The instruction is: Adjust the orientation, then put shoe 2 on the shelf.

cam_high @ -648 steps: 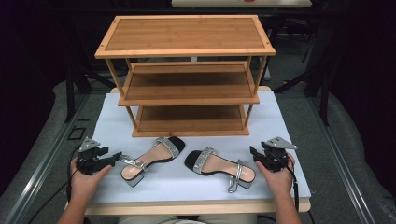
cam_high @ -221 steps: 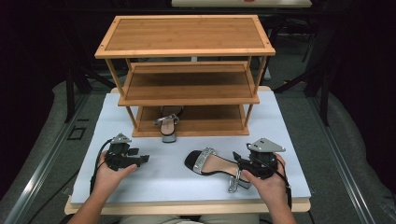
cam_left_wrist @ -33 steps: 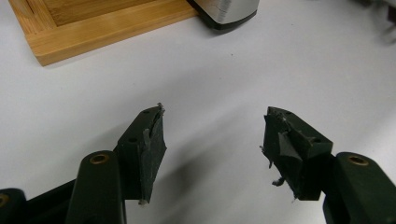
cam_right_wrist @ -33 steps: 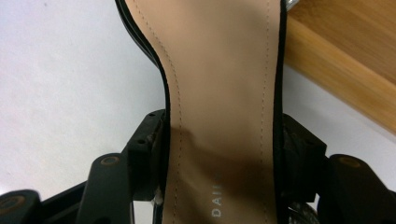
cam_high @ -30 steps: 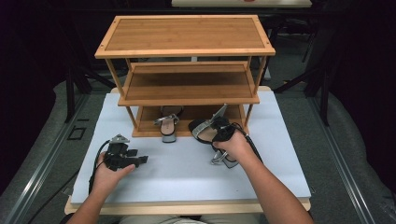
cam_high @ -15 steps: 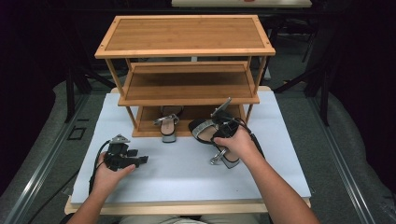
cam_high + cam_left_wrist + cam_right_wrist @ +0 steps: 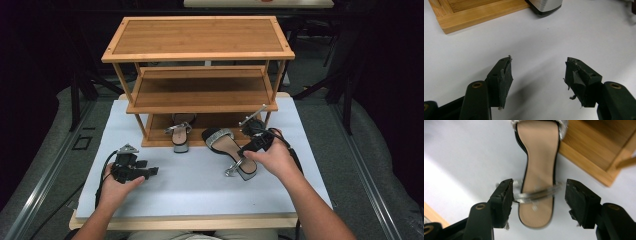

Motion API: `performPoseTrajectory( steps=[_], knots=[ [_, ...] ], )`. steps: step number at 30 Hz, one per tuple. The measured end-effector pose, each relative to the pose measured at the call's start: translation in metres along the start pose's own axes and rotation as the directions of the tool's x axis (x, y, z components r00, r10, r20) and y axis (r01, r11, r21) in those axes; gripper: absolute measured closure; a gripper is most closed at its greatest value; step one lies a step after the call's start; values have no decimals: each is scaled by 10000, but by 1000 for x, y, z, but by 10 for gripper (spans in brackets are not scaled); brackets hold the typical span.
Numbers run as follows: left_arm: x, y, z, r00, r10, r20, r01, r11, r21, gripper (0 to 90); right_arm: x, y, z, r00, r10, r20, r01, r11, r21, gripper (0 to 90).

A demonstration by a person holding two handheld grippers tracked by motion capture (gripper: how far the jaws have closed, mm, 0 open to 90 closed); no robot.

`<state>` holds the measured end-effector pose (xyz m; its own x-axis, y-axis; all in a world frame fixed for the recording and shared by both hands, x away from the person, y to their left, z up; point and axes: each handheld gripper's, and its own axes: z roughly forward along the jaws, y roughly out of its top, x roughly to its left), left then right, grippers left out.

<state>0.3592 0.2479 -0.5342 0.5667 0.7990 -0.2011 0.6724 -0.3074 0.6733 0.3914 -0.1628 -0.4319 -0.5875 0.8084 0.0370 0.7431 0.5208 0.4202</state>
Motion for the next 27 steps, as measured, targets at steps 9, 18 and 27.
performPoseTrajectory(
  steps=[9,18,27],
  knots=[
    [0,0,2,10000,-23,-7,23,10000,45,382,-17,-37,2,9998,191,-58,-190,9996,199,400],
    [-1,0,1,10000,-29,-17,29,10000,31,382,-13,-56,17,9983,-2,-590,30,9989,473,391],
    [0,0,2,10000,-19,9,19,10000,65,382,1,-56,50,9978,-487,-446,530,9934,1015,355]
  ],
)
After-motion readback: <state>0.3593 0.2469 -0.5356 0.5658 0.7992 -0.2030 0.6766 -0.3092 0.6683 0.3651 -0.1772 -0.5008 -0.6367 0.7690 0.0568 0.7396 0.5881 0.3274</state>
